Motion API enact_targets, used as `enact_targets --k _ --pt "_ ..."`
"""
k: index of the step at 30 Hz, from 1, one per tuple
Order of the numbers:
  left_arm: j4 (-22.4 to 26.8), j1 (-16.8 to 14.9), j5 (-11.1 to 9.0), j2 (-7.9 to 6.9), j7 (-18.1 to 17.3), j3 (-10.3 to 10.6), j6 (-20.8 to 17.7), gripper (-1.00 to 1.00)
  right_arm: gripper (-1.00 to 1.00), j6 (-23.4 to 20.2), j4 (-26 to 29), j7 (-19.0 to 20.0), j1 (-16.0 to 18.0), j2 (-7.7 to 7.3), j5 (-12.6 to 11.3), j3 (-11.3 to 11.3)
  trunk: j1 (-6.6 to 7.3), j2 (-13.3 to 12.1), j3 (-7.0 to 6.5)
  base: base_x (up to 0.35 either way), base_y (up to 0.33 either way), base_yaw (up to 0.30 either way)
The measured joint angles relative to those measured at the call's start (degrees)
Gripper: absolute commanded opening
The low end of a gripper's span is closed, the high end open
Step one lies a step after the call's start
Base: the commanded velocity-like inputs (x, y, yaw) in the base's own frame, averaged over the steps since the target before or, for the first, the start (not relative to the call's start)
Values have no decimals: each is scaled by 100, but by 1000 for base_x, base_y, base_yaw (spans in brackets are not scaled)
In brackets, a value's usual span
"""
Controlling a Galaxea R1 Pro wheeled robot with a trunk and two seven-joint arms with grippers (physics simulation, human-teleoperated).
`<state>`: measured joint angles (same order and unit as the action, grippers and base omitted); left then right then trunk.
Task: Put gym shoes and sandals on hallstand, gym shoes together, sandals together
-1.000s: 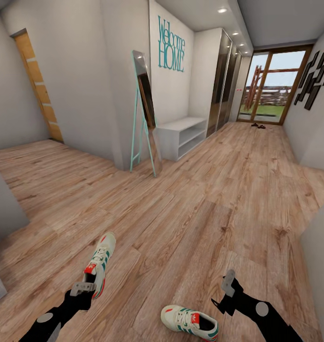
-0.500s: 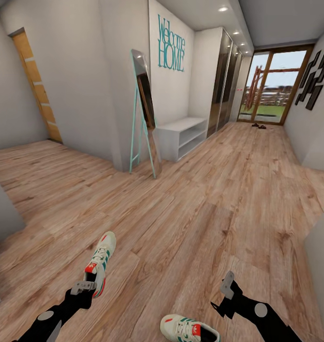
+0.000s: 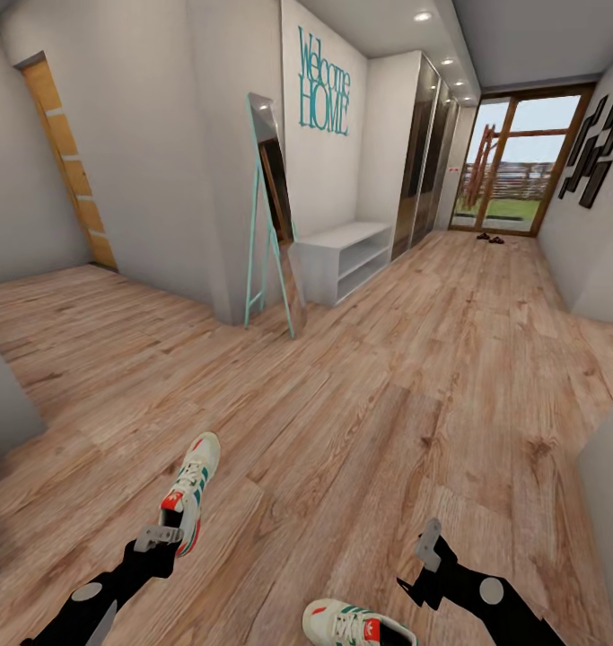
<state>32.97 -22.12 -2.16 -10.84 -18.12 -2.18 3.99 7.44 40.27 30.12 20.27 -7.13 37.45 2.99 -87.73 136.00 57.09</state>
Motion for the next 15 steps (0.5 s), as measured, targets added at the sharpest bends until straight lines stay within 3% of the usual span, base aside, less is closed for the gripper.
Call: enact_targets --k 15 --pt "88 -5 -2 9 -12 3 -19 -100 100 -30 -58 -18 0 14 -16 22 -329 600 287 0 0 0"
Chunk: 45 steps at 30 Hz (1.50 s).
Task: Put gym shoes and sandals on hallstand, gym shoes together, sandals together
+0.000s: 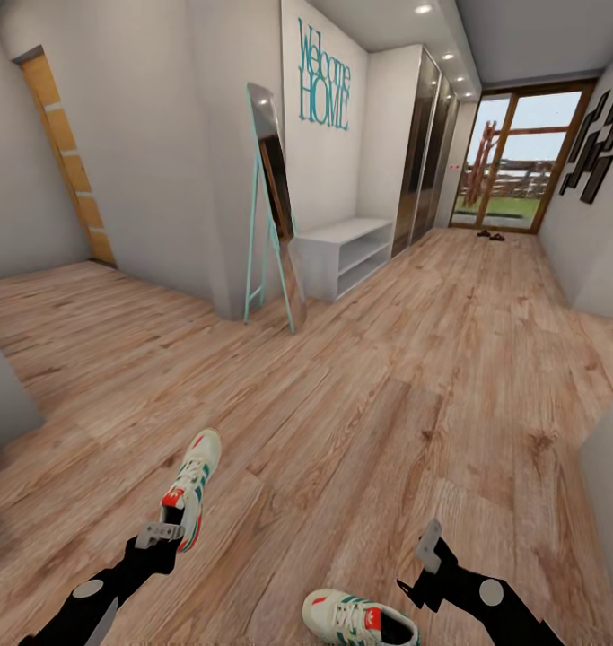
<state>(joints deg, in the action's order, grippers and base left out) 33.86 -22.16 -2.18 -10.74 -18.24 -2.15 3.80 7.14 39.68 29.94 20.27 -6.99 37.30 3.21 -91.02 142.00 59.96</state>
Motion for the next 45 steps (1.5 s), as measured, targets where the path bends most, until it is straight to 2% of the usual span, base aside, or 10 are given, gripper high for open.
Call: enact_targets --k 3,8,12,16,18,21,25,35,42,45 --pt "200 -9 1 1 -102 53 -129 -100 100 -5 6 0 0 0 6 -6 -66 120 77 0 0 0" --pt "487 -13 5 -1 -247 185 -510 -100 100 -1 10 69 0 0 15 -8 -80 128 233 0 0 0" --pt "541 -14 6 -1 -279 343 -568 -100 100 1 15 419 0 -5 54 -9 -90 133 358 0 0 0" --pt "551 -14 6 -2 -286 403 -579 -100 100 1 29 575 0 -8 285 -7 -100 139 483 0 0 0" --pt "553 -14 2 -2 -285 413 -582 -100 100 0 29 600 1 -8 516 -6 -100 139 498 0 0 0" --pt "554 -14 2 0 -286 445 -597 -100 100 -1 30 615 1 -9 681 1 -100 139 506 0 0 0" --pt "553 -14 5 0 -287 498 -607 -100 100 -1 30 617 1 -9 703 5 -108 143 575 0 0 0" --pt "550 -14 8 7 -287 516 -613 -100 100 5 67 595 1 -9 711 12 -134 156 880 0 0 0" --pt "553 -15 9 14 -286 521 -618 -100 100 18 258 560 1 -14 712 14 -133 157 899 0 0 0" --pt "553 -15 15 22 -287 560 -619 -100 100 2 690 561 2 -12 746 6 -133 157 900 0 0 0"
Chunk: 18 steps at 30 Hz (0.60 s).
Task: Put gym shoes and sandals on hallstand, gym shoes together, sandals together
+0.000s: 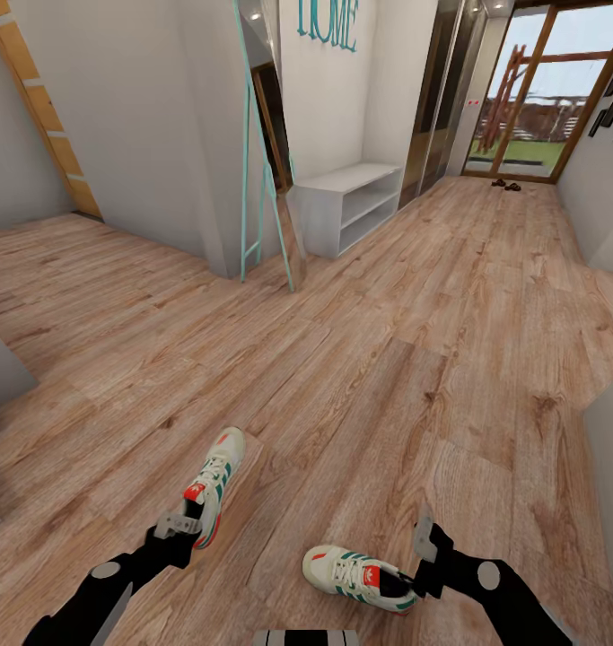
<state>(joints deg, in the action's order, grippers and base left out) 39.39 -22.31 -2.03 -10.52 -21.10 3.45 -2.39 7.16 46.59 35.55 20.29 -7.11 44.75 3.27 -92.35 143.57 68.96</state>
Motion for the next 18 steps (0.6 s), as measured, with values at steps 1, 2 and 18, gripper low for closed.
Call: enact_targets --k 1,2,18 --pt "0 0 2 1 0 14 -2 -100 100 -4 147 4 0 5 135 -3 0 0 0 0 0 0" --pt "0 0 4 1 0 17 -3 -100 100 -4 179 3 -1 7 194 -3 0 0 0 0 0 0" --pt "0 0 3 2 0 23 -8 -100 100 -4 427 25 16 114 758 -3 0 0 1 0 0 0"
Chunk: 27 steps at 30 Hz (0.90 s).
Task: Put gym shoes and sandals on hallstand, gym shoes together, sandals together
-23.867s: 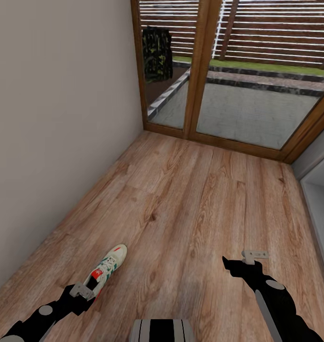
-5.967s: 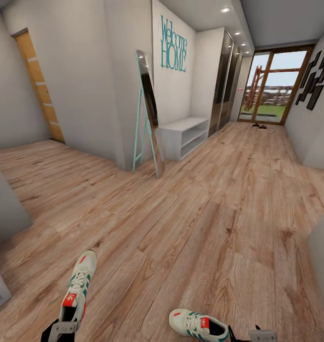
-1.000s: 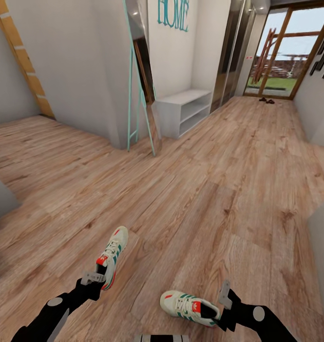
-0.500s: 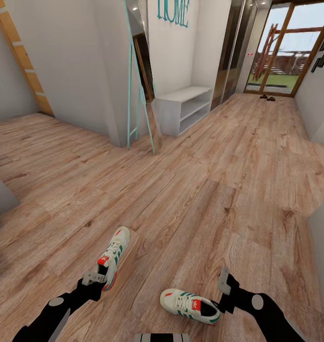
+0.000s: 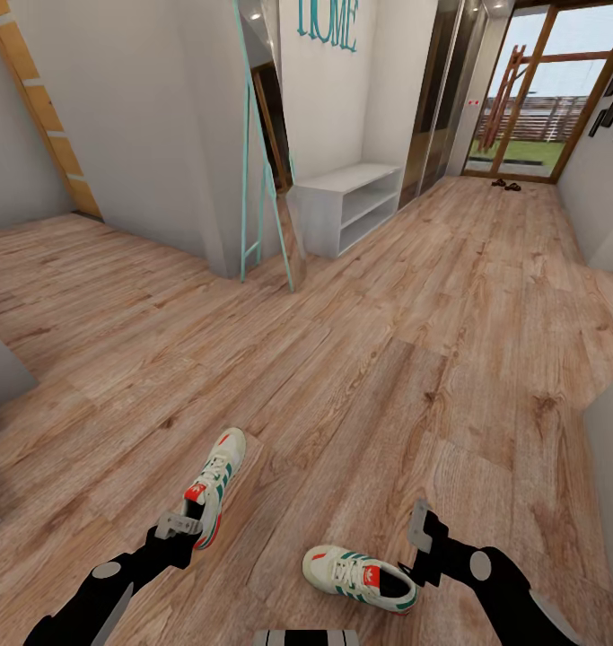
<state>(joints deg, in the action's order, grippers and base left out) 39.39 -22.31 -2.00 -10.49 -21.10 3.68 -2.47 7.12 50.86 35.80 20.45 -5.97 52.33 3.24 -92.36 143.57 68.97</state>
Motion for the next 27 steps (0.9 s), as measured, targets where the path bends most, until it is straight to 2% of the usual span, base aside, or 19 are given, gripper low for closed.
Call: enact_targets --k 4,11,27 --pt "0 0 0 0 0 -1 0 -100 100 -2 -10 1 0 3 2 2 0 0 0 0 0 0" --pt "-1 0 2 0 0 -3 -7 -100 100 4 -28 8 0 2 -14 18 -18 9 155 0 0 0" --pt "-1 0 5 -3 0 -3 -1 -100 100 15 -143 13 1 -4 -19 43 -60 31 618 0 0 0"
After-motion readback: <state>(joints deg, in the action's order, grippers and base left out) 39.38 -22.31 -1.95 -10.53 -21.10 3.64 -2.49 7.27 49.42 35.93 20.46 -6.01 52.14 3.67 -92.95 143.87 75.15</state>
